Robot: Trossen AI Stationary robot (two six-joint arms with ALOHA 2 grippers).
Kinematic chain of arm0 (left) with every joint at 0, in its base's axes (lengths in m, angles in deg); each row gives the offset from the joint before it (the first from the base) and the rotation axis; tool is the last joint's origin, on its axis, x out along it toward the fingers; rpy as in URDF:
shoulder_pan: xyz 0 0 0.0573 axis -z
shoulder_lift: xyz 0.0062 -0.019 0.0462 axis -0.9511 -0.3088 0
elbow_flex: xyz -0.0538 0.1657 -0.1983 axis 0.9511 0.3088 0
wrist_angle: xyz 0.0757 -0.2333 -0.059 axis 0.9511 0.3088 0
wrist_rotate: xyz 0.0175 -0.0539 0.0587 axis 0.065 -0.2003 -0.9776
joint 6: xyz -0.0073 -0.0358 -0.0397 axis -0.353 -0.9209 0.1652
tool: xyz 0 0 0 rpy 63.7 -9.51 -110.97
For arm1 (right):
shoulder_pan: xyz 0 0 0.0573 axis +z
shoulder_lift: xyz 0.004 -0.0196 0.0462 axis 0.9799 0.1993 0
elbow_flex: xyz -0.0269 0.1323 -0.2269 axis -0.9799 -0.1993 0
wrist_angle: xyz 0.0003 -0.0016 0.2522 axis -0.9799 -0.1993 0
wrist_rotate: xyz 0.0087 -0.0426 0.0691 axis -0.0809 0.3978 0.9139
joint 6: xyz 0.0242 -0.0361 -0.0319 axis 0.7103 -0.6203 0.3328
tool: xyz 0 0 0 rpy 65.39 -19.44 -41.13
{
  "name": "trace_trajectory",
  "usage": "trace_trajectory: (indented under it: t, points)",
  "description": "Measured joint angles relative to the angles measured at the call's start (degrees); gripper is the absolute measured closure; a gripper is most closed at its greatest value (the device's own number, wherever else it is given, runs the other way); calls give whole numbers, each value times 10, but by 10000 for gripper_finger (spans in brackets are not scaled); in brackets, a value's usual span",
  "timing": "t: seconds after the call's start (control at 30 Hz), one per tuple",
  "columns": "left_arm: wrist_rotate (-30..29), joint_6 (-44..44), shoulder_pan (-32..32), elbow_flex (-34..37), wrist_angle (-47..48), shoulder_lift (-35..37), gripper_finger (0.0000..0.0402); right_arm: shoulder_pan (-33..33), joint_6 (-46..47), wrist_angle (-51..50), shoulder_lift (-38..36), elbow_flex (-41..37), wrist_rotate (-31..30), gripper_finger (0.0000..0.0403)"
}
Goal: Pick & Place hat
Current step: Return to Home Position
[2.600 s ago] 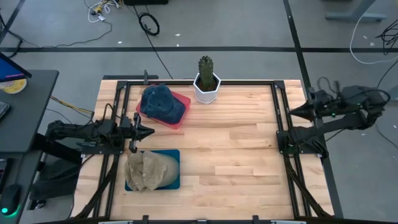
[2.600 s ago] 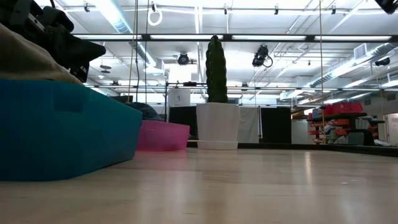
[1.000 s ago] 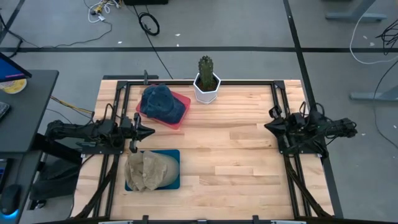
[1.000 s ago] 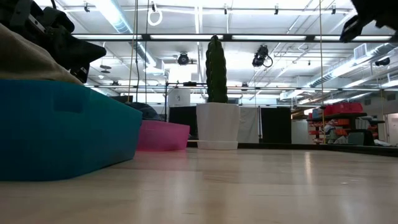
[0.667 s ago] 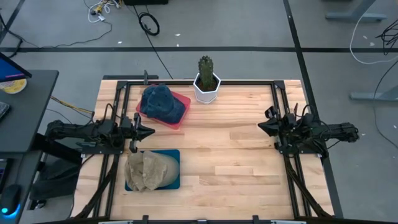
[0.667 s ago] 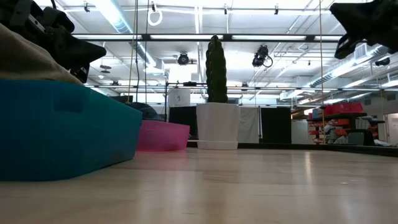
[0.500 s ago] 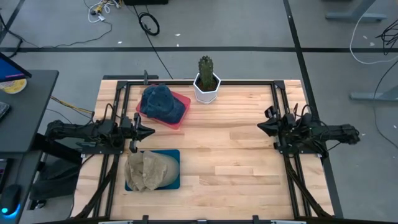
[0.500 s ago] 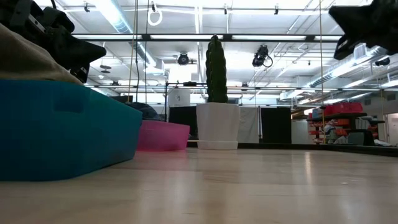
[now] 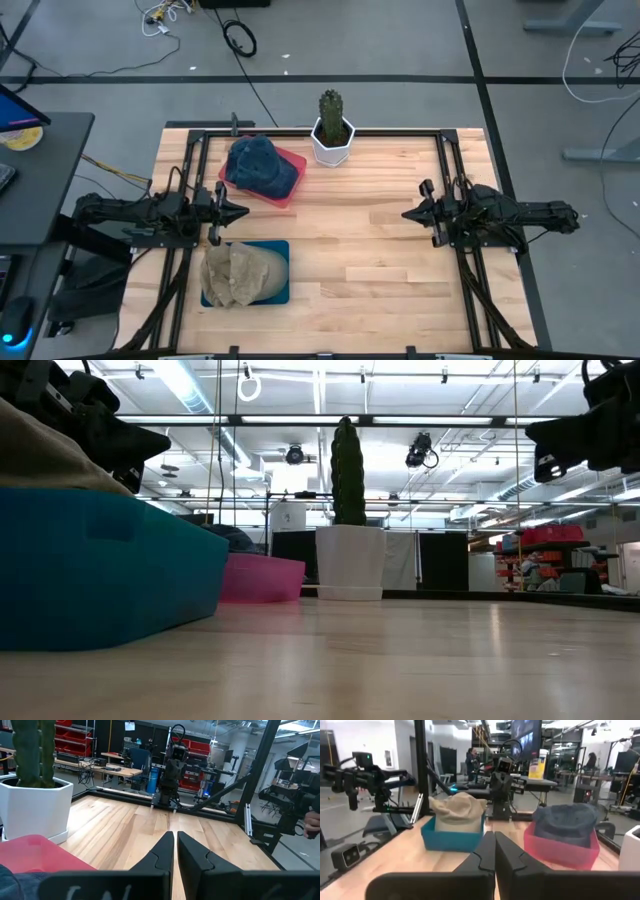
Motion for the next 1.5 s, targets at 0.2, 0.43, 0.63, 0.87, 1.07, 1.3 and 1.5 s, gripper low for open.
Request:
trace_trajectory:
  t: [0.2,0.43,0.63,0.87,1.07,1.3,1.5]
  points:
    - [0,0,0,0,0,0,376,0,-41,-8,0,0,-29,403]
    - [0,0,0,0,0,0,376,0,-65,-29,0,0,-65,403]
    - [0,0,0,0,0,0,376,0,-65,-28,0,0,-66,403]
    - [0,0,0,0,0,0,376,0,-65,-29,0,0,-81,401]
    - [0,0,0,0,0,0,376,0,-65,-29,0,0,-81,379]
    - [0,0,0,0,0,0,376,0,-61,-29,0,0,-81,370]
    - [0,0,0,0,0,0,376,0,-61,-29,0,0,-81,369]
